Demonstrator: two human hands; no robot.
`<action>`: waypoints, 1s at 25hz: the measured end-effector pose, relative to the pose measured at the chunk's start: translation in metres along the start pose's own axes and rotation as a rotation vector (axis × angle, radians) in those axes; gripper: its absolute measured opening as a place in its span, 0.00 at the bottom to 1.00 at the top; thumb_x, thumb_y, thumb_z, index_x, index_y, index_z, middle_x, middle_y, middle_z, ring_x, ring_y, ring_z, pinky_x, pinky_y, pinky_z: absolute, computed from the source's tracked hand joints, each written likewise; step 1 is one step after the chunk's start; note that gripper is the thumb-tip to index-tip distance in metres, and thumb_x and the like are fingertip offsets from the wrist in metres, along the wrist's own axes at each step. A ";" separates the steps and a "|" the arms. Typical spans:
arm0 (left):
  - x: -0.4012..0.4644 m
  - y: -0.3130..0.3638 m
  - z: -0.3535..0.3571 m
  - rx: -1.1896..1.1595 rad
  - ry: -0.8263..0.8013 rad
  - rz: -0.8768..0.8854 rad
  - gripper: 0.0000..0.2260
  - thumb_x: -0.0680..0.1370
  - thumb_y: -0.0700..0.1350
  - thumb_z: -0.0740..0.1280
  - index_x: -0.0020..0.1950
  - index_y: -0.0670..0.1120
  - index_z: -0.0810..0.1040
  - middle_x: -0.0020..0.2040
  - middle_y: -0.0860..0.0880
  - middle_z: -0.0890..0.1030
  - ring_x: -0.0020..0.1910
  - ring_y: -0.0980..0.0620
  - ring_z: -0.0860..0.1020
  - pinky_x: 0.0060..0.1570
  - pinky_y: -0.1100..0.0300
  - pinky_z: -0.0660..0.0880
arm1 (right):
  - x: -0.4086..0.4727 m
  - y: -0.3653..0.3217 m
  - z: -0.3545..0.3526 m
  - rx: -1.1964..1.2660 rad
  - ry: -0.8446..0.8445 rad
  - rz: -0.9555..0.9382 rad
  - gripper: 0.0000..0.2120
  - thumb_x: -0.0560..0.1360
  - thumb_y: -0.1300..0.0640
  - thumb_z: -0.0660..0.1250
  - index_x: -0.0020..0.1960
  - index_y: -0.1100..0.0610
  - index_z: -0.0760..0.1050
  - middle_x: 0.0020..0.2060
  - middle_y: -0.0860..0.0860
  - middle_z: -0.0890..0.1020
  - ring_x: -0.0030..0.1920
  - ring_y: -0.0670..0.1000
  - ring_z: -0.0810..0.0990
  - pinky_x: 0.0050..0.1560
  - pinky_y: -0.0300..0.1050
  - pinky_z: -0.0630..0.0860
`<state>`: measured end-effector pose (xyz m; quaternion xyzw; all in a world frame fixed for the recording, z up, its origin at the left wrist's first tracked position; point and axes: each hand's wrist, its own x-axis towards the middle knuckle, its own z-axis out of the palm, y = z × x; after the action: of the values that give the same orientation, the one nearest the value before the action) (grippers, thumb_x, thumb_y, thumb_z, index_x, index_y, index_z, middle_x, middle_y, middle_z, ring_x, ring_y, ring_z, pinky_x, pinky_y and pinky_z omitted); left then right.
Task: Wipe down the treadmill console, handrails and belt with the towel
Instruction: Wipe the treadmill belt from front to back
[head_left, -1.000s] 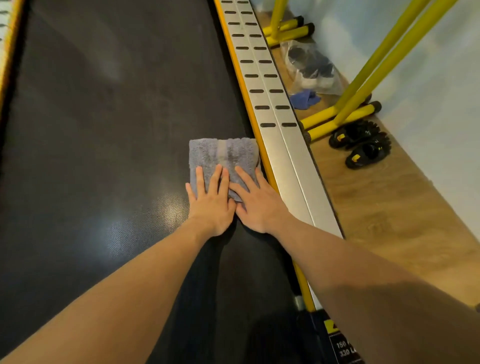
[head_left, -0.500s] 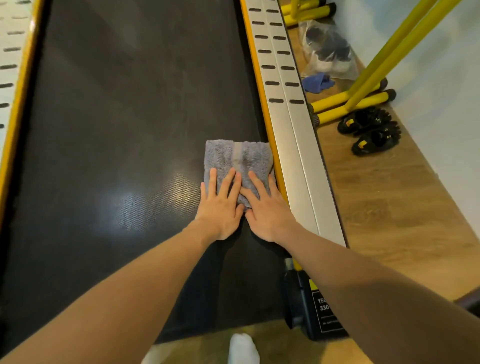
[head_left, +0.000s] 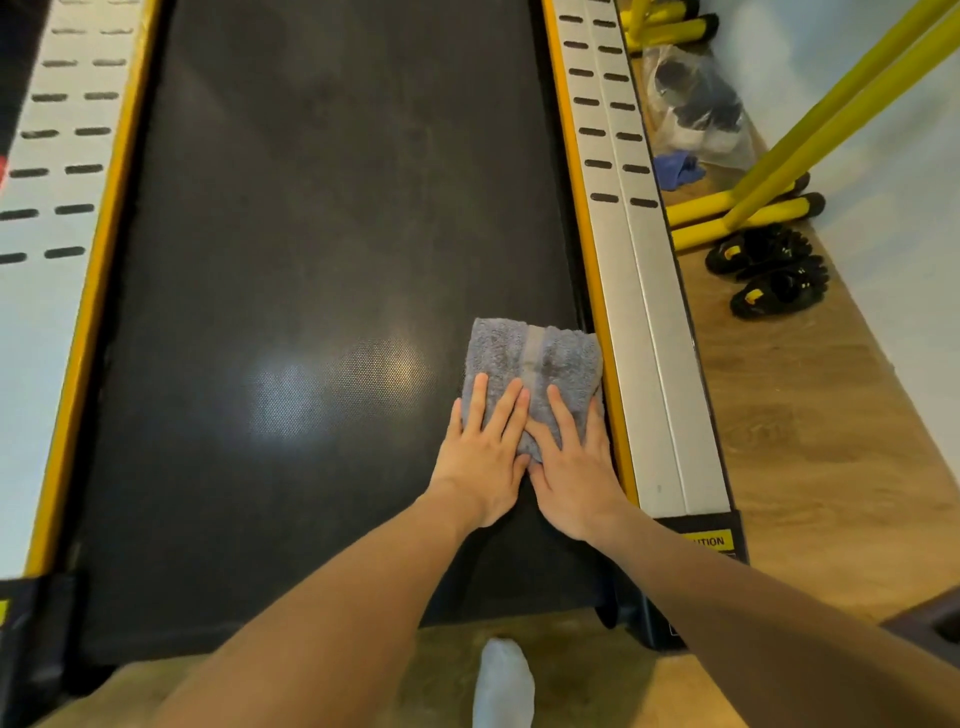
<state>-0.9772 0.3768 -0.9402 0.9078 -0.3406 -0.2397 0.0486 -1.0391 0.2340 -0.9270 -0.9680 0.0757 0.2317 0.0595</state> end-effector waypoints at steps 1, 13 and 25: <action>-0.002 -0.003 -0.001 0.006 -0.003 0.006 0.32 0.84 0.59 0.45 0.80 0.47 0.31 0.80 0.48 0.31 0.76 0.39 0.26 0.78 0.38 0.40 | 0.000 -0.003 0.000 -0.003 -0.011 0.010 0.33 0.83 0.40 0.50 0.80 0.42 0.33 0.80 0.50 0.30 0.78 0.65 0.31 0.79 0.65 0.40; -0.098 -0.192 0.020 0.144 0.032 -0.066 0.34 0.82 0.62 0.35 0.80 0.41 0.35 0.82 0.41 0.37 0.79 0.35 0.35 0.77 0.37 0.48 | 0.030 -0.193 0.004 0.036 -0.038 -0.203 0.31 0.85 0.43 0.51 0.82 0.42 0.39 0.78 0.49 0.28 0.75 0.66 0.25 0.74 0.62 0.26; -0.215 -0.333 0.002 0.122 0.142 -0.149 0.32 0.84 0.60 0.47 0.82 0.43 0.45 0.83 0.43 0.46 0.79 0.36 0.37 0.75 0.44 0.33 | 0.038 -0.373 0.016 0.014 -0.085 -0.310 0.31 0.85 0.43 0.52 0.81 0.41 0.38 0.78 0.49 0.27 0.76 0.69 0.26 0.74 0.64 0.28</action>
<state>-0.9204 0.7692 -0.9393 0.9466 -0.2818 -0.1566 -0.0004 -0.9478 0.5982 -0.9282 -0.9571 -0.0755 0.2598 0.1042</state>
